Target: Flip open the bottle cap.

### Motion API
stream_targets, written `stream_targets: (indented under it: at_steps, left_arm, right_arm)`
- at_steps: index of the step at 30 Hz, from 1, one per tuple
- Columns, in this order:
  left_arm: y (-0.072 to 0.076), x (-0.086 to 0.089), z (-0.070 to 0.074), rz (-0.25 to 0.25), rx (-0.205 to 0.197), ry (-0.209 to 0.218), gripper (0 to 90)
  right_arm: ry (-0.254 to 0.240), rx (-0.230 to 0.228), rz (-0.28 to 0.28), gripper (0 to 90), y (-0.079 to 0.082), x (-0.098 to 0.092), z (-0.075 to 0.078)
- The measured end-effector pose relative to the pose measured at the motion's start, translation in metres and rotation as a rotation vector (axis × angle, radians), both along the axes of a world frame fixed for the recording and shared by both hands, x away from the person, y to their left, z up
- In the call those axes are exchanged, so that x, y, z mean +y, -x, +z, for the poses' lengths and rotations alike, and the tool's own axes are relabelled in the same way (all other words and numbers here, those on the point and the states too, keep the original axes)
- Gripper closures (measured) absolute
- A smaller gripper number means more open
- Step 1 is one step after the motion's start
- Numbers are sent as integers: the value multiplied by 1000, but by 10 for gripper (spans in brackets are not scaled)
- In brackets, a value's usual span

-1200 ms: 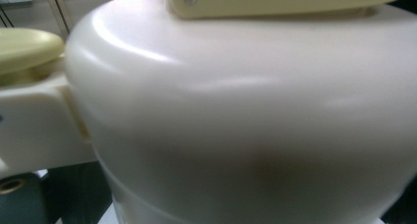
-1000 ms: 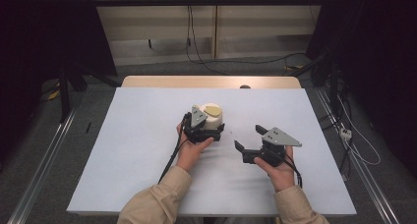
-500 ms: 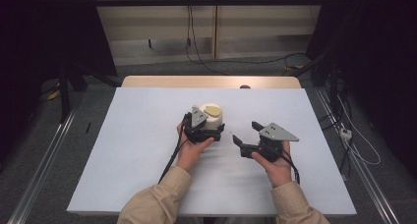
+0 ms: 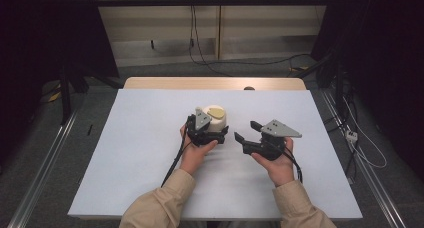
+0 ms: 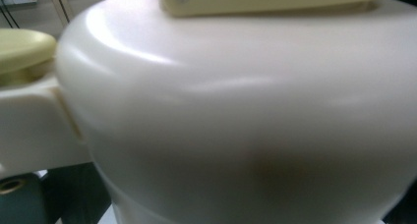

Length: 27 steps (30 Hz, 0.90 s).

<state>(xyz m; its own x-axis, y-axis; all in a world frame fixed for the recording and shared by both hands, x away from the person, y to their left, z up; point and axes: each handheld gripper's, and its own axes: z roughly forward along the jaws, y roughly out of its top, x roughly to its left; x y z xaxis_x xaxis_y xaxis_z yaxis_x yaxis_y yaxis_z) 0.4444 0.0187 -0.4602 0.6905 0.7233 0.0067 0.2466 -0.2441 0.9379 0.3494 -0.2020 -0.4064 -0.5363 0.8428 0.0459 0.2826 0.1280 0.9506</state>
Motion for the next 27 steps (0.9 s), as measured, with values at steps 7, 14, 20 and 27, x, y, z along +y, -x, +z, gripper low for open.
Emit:
stream_targets:
  at_steps: [7,14,20,27]
  left_arm:
    - [0,0,0,3,-2,-4,49]
    - [0,-1,0,5,-3,-8,49]
    - [0,-1,0,8,-4,-10,49]
    - [0,-1,0,8,-5,-12,49]
  right_arm:
    - [10,24,11,525,-6,3,2]
    - [-8,33,24,637,-11,5,3]
    - [-16,32,32,669,-14,9,4]
    - [-34,36,54,718,-18,13,5]
